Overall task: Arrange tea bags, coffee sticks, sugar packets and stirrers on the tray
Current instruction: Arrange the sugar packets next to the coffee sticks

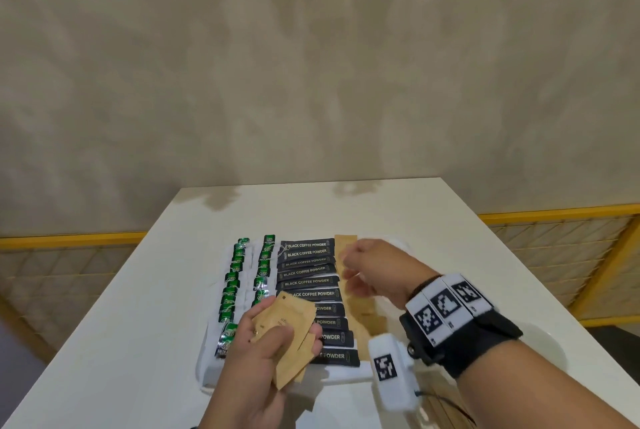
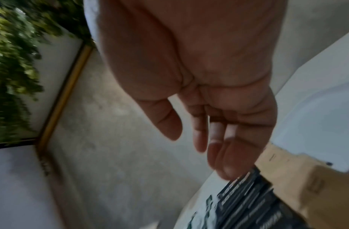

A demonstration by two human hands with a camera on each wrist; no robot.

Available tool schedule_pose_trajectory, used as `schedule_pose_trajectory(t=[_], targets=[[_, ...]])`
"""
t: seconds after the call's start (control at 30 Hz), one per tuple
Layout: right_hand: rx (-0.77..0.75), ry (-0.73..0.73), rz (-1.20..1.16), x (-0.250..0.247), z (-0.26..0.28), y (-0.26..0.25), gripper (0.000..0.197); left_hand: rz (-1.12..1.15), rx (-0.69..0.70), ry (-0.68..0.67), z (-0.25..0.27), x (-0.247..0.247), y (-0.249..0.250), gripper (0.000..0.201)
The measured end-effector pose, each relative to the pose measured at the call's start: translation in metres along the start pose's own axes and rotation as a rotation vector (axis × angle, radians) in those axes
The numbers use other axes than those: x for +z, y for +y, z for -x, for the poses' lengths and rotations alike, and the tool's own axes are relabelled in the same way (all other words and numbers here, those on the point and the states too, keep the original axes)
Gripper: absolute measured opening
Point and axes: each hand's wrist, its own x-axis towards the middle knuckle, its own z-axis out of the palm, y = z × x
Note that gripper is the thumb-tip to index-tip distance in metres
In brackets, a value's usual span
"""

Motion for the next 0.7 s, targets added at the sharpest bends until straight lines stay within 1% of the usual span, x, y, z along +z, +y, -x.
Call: schedule_pose_trajectory(t=[0.07,0.1,0.13,0.2,0.3,0.4,0.43,0.53,0.63,0.7], targets=[[0.001,-0.174,0.017,0.009,0.027,0.008,0.020,-0.075,0.011,-0.017,0.005,0.003,-0.003,0.049],[0.017,-0.235,-0.025,0.013,0.036,0.013,0.023,-0.094,0.019,-0.049,0.009,0.004,-0.004,0.050],[0.021,-0.257,-0.067,0.018,0.046,0.016,0.023,-0.126,0.042,-0.050,0.013,0.005,-0.007,0.049],[-0.009,-0.221,-0.131,0.025,0.060,0.023,0.018,-0.179,0.105,-0.030,0.020,0.008,-0.011,0.049],[-0.049,-0.120,-0.152,0.030,0.075,0.034,0.022,-0.240,0.167,-0.012,0.032,0.012,-0.017,0.053],[-0.020,-0.051,-0.219,0.028,0.085,0.043,0.023,-0.260,0.150,-0.045,0.044,0.012,-0.021,0.061],[-0.001,-0.043,-0.224,0.028,0.089,0.046,0.023,-0.263,0.137,-0.059,0.047,0.012,-0.023,0.060],[0.020,-0.072,-0.219,0.026,0.099,0.053,0.011,-0.220,0.047,-0.082,0.054,0.011,-0.023,0.048],[0.022,-0.100,-0.180,0.024,0.105,0.054,0.010,-0.193,-0.080,-0.072,0.057,0.008,-0.020,0.022],[0.032,-0.085,-0.182,0.025,0.106,0.056,0.011,-0.210,-0.116,-0.055,0.056,0.005,-0.019,0.014]])
